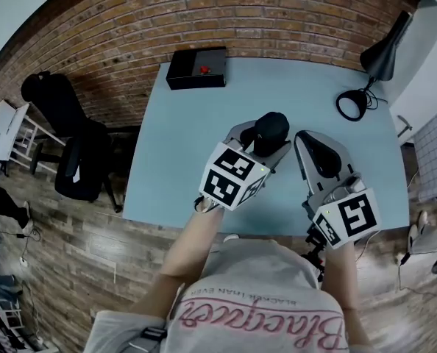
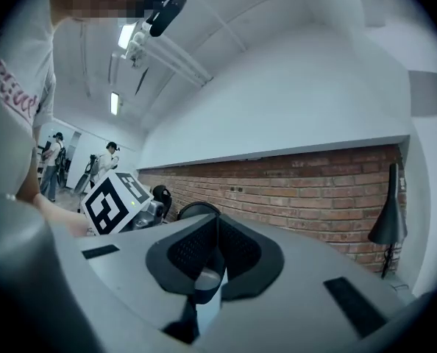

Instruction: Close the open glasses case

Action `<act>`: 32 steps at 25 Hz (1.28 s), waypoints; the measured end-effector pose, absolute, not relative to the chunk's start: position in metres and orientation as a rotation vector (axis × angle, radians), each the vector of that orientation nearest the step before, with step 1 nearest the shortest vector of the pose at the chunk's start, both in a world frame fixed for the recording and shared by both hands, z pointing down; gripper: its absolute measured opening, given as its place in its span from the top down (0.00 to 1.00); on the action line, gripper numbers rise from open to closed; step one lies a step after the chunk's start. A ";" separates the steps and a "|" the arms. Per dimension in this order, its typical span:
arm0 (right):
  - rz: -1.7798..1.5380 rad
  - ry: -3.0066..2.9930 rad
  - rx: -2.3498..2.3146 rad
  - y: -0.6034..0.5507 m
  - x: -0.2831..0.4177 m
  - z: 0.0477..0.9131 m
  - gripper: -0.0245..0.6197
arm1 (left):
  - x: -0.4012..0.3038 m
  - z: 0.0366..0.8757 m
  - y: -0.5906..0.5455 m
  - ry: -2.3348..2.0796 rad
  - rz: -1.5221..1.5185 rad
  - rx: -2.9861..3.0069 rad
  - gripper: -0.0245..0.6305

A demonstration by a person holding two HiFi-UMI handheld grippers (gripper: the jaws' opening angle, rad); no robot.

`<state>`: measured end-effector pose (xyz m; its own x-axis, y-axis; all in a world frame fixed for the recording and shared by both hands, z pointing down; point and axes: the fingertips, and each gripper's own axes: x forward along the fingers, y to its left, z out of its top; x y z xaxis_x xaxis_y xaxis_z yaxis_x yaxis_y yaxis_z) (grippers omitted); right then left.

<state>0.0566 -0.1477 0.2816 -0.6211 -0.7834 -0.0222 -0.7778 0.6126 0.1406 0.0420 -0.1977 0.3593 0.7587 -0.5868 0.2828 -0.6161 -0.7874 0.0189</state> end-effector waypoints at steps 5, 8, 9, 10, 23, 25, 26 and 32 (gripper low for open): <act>-0.118 -2.813 1.432 -0.152 0.062 0.281 0.93 | 0.034 0.345 -0.196 -0.916 0.144 2.761 0.57; -0.113 -2.789 1.441 -0.154 0.063 0.285 0.93 | 0.031 0.338 -0.193 -0.836 -0.023 2.678 0.57; -0.106 -2.783 1.446 -0.154 0.063 0.286 0.93 | 0.029 0.336 -0.193 -0.823 -0.065 2.656 0.57; -0.097 -2.777 1.452 -0.155 0.064 0.288 0.93 | 0.027 0.334 -0.193 -0.819 -0.099 2.640 0.57; 0.016 -2.691 1.547 -0.160 0.075 0.318 0.93 | 0.006 0.331 -0.192 -1.008 -0.252 2.669 0.57; -0.001 -2.690 1.532 -0.159 0.072 0.319 0.93 | 0.006 0.326 -0.191 -1.025 -0.248 2.696 0.57; -0.006 -2.689 1.527 -0.159 0.071 0.320 0.93 | 0.008 0.325 -0.190 -1.030 -0.241 2.709 0.57; -0.016 -2.696 1.522 -0.158 0.068 0.321 0.93 | 0.017 0.319 -0.182 -1.038 -0.229 2.787 0.57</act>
<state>0.0679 -0.1579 0.3209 -0.5156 -0.8561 0.0346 -0.8556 0.5166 0.0316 0.0167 -0.1817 0.3186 0.7474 -0.6586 -0.0874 -0.6343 -0.7465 0.2008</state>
